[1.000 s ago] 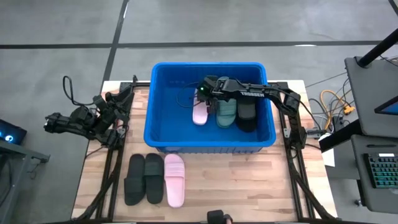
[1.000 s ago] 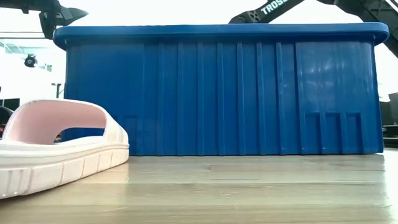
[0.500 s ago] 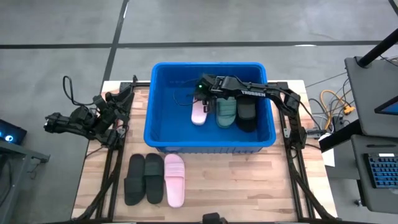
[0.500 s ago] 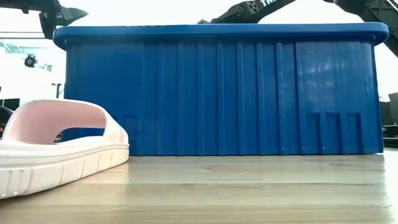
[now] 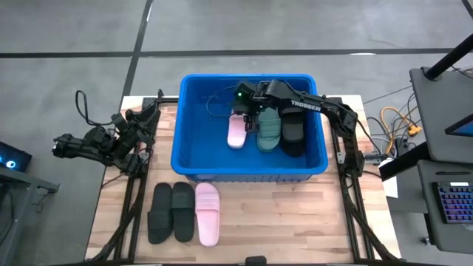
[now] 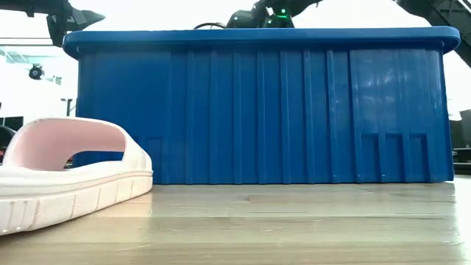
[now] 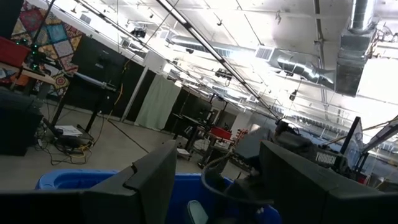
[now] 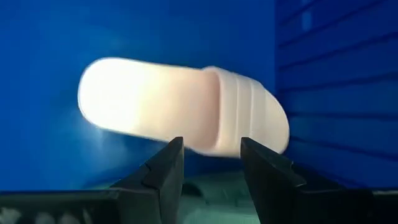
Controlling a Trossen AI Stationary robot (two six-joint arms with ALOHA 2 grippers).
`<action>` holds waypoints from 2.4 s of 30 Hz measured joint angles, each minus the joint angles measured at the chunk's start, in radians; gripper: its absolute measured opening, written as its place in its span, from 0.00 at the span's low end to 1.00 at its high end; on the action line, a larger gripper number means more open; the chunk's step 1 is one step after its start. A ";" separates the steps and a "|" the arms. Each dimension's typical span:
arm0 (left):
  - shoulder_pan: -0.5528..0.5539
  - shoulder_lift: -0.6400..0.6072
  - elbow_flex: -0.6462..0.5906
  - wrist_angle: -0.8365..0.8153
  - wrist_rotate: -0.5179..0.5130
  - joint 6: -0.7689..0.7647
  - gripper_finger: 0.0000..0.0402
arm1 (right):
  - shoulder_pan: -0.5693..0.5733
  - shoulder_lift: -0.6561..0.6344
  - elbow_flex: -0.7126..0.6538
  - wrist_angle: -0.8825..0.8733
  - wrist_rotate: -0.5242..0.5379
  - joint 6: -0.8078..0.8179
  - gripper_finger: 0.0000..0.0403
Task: Pick and place slides into bin
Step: Adjust the slides into the bin
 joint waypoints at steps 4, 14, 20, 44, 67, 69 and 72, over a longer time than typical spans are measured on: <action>0.000 0.000 0.000 0.000 0.000 0.000 0.54 | -0.029 0.000 0.038 -0.061 0.004 0.000 0.35; 0.000 0.000 0.000 0.000 0.000 0.000 0.54 | -0.123 -0.013 0.029 -0.160 0.008 0.025 0.25; 0.000 0.000 0.000 0.001 0.000 0.000 0.54 | -0.119 -0.078 0.028 -0.111 -0.001 0.025 0.20; 0.000 0.000 0.000 0.001 0.000 -0.008 0.54 | -0.194 -0.116 -0.088 -0.058 -0.030 0.096 0.02; 0.000 0.000 0.000 0.001 0.000 -0.008 0.54 | -0.207 -0.135 -0.155 0.050 -0.031 0.105 0.02; 0.000 0.000 0.000 0.001 0.000 -0.008 0.54 | -0.207 -0.135 -0.152 0.050 -0.031 0.105 0.02; 0.000 0.000 0.000 0.001 0.000 -0.008 0.54 | -0.207 -0.135 -0.150 0.051 -0.031 0.105 0.02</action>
